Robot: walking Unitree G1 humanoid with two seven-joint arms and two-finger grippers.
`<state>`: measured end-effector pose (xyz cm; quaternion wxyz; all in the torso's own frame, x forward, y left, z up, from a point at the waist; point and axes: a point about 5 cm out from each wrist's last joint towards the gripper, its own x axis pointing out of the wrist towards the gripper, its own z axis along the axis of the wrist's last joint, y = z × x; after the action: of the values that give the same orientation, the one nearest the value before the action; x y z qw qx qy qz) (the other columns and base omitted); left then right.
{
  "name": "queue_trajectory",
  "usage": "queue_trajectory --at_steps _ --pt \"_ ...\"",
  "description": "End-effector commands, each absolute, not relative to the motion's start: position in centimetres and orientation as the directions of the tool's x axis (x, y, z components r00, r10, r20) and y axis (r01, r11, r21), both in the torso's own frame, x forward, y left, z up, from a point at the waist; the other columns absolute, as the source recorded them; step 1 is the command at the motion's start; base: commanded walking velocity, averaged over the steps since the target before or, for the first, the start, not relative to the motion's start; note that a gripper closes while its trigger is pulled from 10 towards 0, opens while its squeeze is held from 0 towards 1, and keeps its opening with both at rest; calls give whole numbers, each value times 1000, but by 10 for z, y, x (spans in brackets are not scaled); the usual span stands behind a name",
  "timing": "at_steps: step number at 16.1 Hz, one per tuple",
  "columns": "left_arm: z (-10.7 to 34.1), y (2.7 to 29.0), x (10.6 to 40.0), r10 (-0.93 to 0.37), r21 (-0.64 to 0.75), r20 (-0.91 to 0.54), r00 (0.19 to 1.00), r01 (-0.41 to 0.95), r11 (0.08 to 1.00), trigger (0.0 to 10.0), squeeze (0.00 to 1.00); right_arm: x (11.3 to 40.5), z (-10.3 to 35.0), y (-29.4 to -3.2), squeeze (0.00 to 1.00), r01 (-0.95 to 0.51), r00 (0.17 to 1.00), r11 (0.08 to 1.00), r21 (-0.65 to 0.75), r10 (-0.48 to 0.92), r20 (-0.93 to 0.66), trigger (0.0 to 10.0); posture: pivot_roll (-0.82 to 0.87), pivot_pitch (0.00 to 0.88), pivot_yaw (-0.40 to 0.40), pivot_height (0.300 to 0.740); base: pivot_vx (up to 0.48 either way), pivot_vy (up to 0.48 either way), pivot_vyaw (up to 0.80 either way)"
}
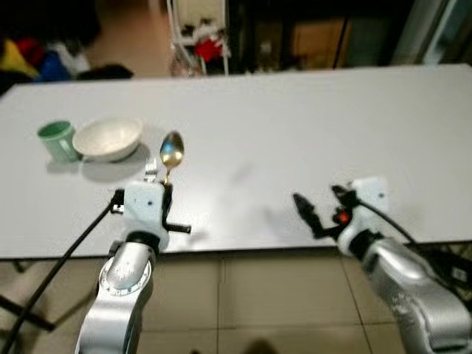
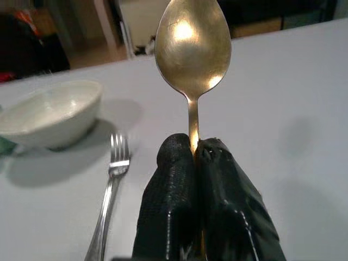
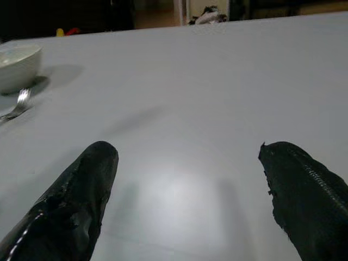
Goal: Setting the table
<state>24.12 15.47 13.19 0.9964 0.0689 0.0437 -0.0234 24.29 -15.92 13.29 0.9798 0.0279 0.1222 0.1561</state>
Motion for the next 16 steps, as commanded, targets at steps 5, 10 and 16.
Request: queue_trajectory --at_steps 5,10,16 --pt "116 165 270 -32 109 -215 976 57 992 10000 0 253 133 -150 0 -380 885 919 102 394 -251 10000 -127 0 67 740 0 0 0" --pt "103 176 318 -25 155 -335 942 82 985 10000 0 257 129 -151 0 -487 825 871 59 481 -296 10000 -153 0 60 740 0 0 0" --pt "91 185 352 0 154 -436 900 74 985 10000 0 247 143 -142 0 -734 651 679 -2 702 -289 10000 -180 0 74 740 0 0 0"
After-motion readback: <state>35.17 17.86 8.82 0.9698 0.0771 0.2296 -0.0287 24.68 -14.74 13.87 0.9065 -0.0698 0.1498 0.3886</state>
